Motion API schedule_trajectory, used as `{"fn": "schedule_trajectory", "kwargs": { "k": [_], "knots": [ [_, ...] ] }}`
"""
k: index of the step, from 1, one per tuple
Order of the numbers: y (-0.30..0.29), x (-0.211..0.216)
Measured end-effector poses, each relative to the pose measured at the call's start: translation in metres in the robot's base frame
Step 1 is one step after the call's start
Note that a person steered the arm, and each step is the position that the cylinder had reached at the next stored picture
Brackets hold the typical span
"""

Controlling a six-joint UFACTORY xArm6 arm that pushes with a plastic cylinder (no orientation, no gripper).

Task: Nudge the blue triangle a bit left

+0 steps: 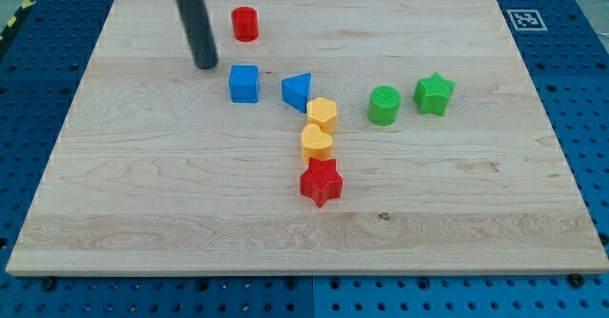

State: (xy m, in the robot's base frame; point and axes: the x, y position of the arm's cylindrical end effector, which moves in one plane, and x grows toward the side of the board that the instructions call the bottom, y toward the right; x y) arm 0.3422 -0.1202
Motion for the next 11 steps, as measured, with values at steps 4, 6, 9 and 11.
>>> {"fn": "schedule_trajectory", "kwargs": {
  "k": [4,6,9,11],
  "knots": [
    [0.181,0.018],
    [0.183,0.034],
    [0.178,0.053],
    [0.144,0.051]
  ]
}}
